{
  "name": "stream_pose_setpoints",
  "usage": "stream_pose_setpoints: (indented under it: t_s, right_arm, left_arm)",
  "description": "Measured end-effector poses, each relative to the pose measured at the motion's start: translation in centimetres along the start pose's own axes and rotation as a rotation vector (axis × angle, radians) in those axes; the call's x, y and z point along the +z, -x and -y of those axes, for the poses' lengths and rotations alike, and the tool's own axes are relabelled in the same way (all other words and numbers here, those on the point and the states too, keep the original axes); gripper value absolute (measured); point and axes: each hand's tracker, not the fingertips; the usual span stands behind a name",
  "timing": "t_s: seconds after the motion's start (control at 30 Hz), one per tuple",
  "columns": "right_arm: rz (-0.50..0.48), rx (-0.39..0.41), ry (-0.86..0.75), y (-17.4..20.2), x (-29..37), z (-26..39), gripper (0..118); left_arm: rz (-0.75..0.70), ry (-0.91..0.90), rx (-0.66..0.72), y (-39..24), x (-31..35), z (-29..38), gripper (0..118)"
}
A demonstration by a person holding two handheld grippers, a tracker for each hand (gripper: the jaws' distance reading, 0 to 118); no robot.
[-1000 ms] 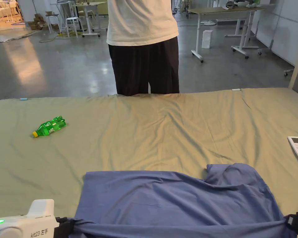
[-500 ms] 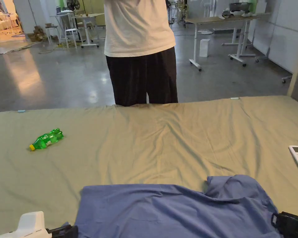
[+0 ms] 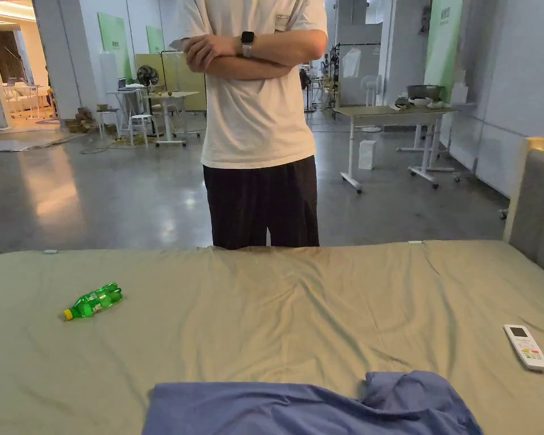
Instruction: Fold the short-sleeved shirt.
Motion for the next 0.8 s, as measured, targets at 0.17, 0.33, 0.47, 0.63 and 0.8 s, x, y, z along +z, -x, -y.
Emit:
stream_pose_setpoints:
  t_s: [0.17, 0.33, 0.47, 0.63, 0.8]
  right_arm:
    - [-0.011, 0.005, 0.025, 1.5, 2.1, -0.2, 12]
    - [-0.009, 0.001, 0.046, 1.6, 3.0, 0.0, 0]
    - [-0.003, -0.009, 0.054, 1.6, 3.1, 0.1, 0]
    - [-0.006, -0.039, 0.061, 1.2, 2.9, 0.1, 0]
    - [-0.014, -0.038, 0.079, 1.5, 3.2, 0.5, 0]
  left_arm:
    - [0.028, 0.036, -0.045, -1.9, 3.2, 0.6, 6]
    - [0.091, 0.076, 0.023, -2.0, 5.0, 1.2, 0]
    - [0.086, 0.105, 0.008, -1.8, 5.3, 1.4, 0]
    - [0.089, 0.143, 0.022, -1.3, 4.6, 1.6, 0]
    - [0.108, 0.237, 0.082, 0.2, 1.4, 3.5, 0]
